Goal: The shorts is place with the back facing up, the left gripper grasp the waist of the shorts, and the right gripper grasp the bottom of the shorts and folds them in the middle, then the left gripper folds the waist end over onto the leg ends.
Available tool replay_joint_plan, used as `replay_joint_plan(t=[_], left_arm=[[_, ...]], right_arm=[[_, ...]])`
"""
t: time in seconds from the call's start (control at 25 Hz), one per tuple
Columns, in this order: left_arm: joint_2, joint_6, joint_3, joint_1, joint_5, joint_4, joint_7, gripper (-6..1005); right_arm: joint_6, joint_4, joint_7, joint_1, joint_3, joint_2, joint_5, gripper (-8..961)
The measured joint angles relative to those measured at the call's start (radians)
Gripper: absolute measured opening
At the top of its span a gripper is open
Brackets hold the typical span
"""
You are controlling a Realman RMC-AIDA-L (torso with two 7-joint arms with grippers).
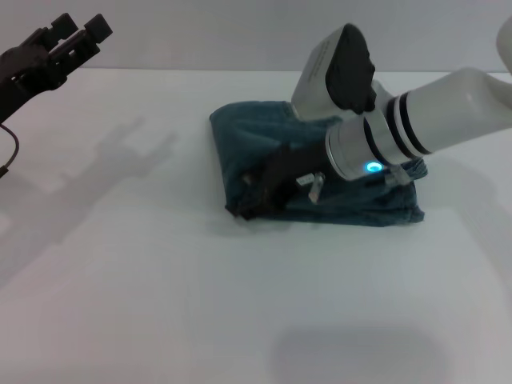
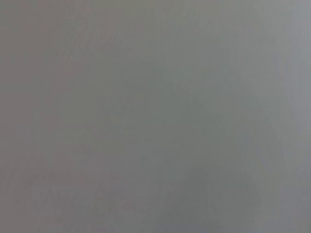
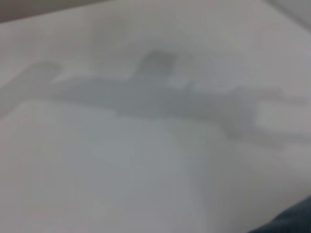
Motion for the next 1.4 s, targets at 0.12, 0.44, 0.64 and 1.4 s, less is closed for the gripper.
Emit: replay_joint_plan(t=[0.12, 0.44, 0.64, 1.4], left_arm=[[0.0, 0.001, 0.0, 0.002, 0.0, -0.001, 0.0, 840], [0.0, 0.0, 0.0, 0.007, 0.0, -0.017, 0.0, 840], [0.0, 0.002, 0.0, 0.011, 0.0, -0.032, 0.005, 840], [-0.008, 0.302, -0.001, 0.07, -0.439, -0.444, 0.564, 840]], right_arm=[[0.054, -0.016, -0.005, -0.012, -0.007, 0.0, 0.044, 647], [0.006, -0.104, -0.06, -0.084, -0.053, -0.003, 0.13, 647], [-0.113, -0.21, -0.205, -0.224, -0.037, -0.016, 0.293, 647], [-0.27, 0.166, -1.519, -0.546, 0.294, -0.019, 1.649, 647]])
